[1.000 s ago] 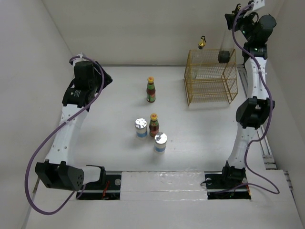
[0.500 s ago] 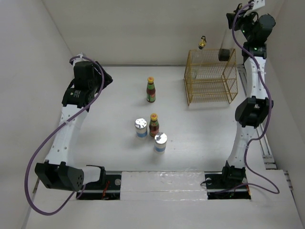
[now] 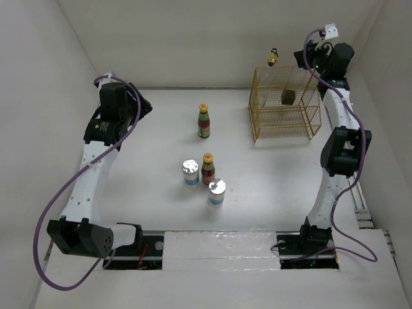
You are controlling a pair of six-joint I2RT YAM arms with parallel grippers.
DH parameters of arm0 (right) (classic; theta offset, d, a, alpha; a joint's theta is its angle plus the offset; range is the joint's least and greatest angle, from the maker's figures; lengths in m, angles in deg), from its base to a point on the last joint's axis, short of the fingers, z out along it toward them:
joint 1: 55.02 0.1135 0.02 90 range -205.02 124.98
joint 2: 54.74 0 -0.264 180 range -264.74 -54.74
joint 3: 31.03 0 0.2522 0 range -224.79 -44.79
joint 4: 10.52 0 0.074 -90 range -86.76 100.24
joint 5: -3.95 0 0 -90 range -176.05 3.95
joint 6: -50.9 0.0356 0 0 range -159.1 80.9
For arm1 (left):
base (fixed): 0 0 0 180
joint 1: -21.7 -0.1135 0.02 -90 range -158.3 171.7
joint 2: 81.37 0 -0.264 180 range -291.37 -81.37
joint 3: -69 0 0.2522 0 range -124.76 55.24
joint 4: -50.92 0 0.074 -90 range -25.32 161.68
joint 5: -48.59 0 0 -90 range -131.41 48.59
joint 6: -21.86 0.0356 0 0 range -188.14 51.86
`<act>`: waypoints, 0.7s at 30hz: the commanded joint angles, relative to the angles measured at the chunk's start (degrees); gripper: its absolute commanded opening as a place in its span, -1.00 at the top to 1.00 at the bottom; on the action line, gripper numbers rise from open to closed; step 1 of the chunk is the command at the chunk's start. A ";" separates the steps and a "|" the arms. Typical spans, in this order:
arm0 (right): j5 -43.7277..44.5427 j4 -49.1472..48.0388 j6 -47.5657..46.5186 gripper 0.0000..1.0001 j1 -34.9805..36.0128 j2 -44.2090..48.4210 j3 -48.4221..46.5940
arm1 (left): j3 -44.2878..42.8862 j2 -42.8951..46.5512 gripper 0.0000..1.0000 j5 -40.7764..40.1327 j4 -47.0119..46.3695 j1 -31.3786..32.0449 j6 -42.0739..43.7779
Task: Organize the condiment bottles
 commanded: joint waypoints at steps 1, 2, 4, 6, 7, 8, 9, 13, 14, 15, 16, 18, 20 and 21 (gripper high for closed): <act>-1.15 -9.51 -0.04 1.00 0.01 8.01 3.30 | 0.05 0.62 -0.10 -0.28 -1.16 0.18 -0.48; -1.15 -8.90 -0.04 1.00 0.01 8.02 4.45 | 0.05 0.62 -0.10 -0.28 -1.16 0.18 -0.48; 0.15 -8.02 -0.04 1.00 0.01 9.68 7.70 | 0.66 0.62 -0.10 -0.28 -1.68 0.18 -0.48; 0.69 -6.96 -0.04 1.00 0.01 10.29 10.77 | 0.66 0.62 -0.10 0.24 -1.68 0.18 -0.48; 1.47 -6.96 -0.04 1.00 0.01 10.91 11.66 | 0.66 0.62 -0.10 0.25 -1.68 0.18 -0.48; 1.48 -6.17 -0.04 1.00 0.01 10.92 12.45 | 0.66 0.62 -0.10 0.25 -1.68 0.18 -0.48; 1.48 -6.17 -0.04 1.00 0.01 11.44 14.11 | 1.19 0.62 -0.10 0.25 -1.68 0.18 -0.48; 2.01 -3.62 -0.56 0.39 0.01 12.06 15.53 | 1.72 1.67 -0.10 0.25 -1.68 0.18 -0.48; 2.01 -2.83 -0.57 -0.22 0.01 12.06 15.53 | 2.24 1.67 -0.10 0.77 -2.21 0.18 -0.48; 2.01 -1.09 -0.57 -0.46 0.01 12.58 14.58 | 2.25 1.67 -0.10 0.78 -2.21 0.18 -0.48; 2.01 0.06 -0.57 -0.61 0.01 12.59 13.87 | 2.25 1.67 -0.10 0.78 -2.21 0.18 -0.48; 3.58 3.57 -1.97 -0.90 0.53 12.59 11.24 | 2.86 2.20 -0.10 0.78 -2.21 0.18 -0.48; 4.90 6.04 -3.02 -1.00 1.15 13.72 8.26 | 2.86 2.20 -0.10 0.78 -2.83 0.18 -1.00; 6.39 7.27 -3.90 -1.00 1.15 13.73 7.37 | 2.86 2.20 -0.10 1.38 -2.83 0.18 -1.00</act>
